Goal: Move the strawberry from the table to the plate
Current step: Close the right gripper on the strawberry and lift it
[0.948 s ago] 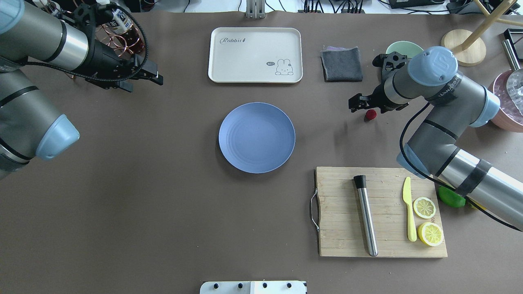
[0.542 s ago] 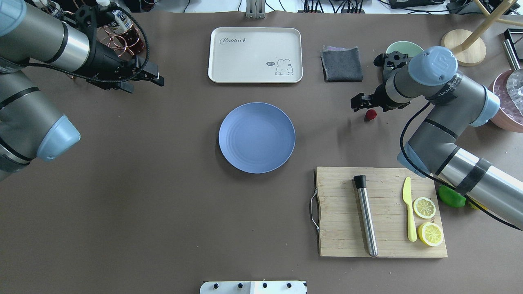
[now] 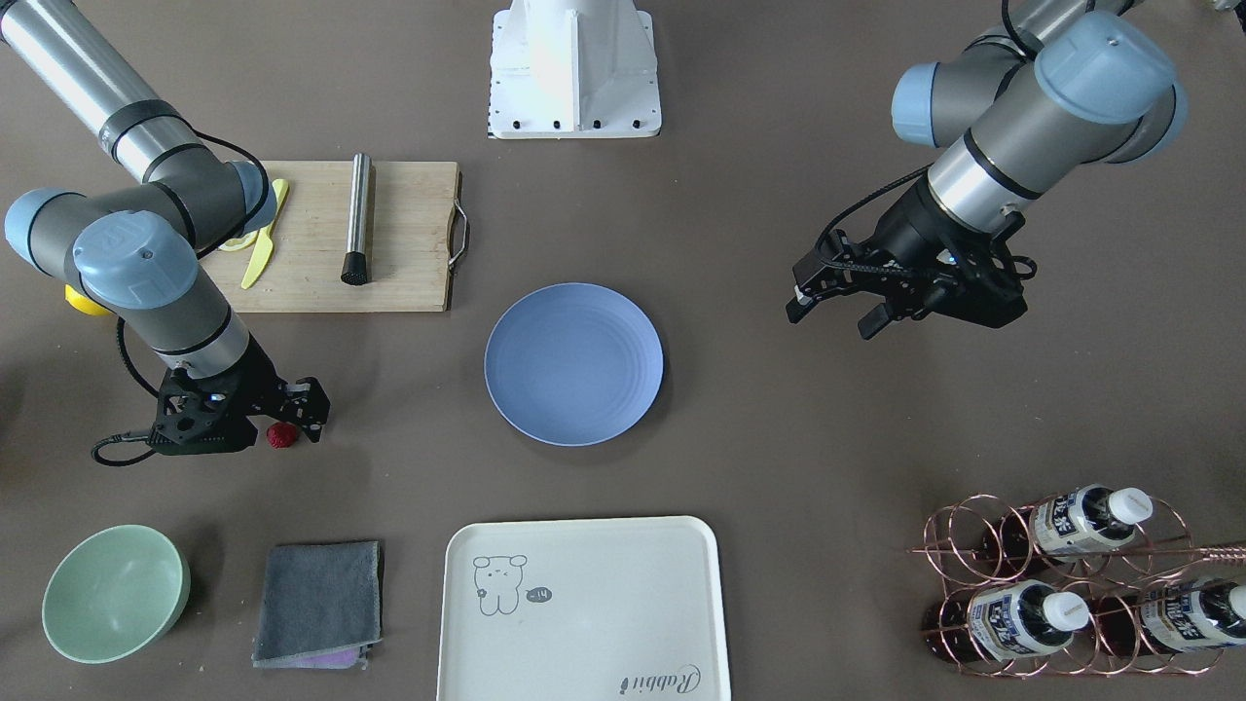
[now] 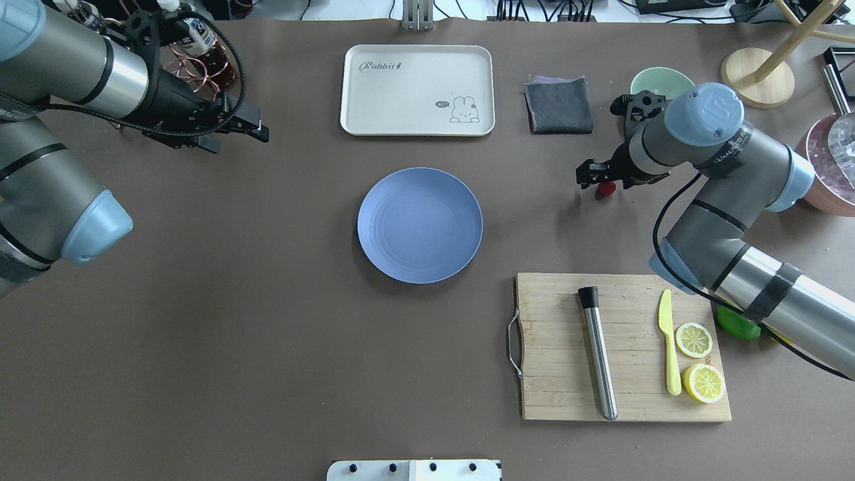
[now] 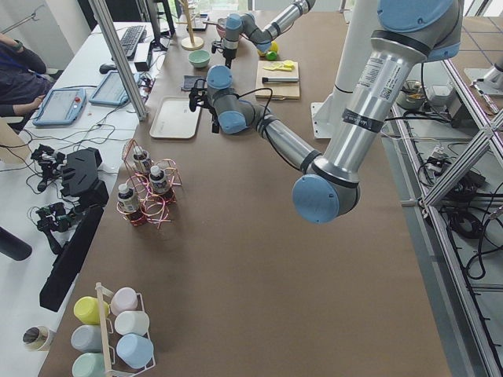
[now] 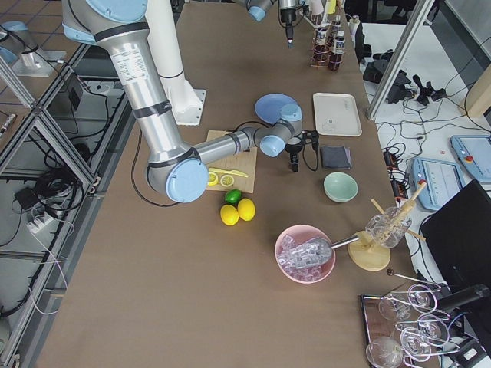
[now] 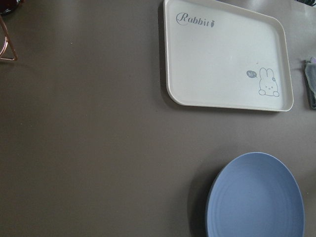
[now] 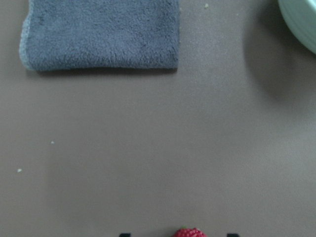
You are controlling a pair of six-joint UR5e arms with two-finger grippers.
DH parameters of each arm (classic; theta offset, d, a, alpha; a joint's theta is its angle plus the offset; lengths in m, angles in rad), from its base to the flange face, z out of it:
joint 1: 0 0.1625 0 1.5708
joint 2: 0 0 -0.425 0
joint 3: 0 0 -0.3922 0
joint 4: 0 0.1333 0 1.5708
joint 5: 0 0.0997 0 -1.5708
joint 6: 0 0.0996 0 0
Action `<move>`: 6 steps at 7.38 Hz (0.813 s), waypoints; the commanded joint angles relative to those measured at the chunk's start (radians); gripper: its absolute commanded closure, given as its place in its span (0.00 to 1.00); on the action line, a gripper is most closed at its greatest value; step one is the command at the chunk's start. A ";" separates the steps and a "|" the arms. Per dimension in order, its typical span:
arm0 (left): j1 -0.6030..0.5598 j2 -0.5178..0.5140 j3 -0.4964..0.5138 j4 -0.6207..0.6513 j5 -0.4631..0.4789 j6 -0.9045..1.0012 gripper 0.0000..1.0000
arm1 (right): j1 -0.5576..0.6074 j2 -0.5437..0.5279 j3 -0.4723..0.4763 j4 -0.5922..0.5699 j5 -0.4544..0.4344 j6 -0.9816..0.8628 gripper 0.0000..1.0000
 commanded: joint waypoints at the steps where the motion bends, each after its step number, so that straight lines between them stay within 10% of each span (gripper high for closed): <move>1: 0.000 0.000 0.000 0.000 0.000 0.000 0.02 | 0.001 0.000 0.005 -0.005 0.001 -0.001 0.87; 2: 0.000 0.000 -0.002 0.000 0.000 0.000 0.02 | 0.001 -0.002 0.014 -0.005 0.001 0.008 1.00; 6: 0.004 0.000 0.006 0.001 0.000 -0.003 0.02 | -0.031 0.123 0.255 -0.292 0.061 0.097 1.00</move>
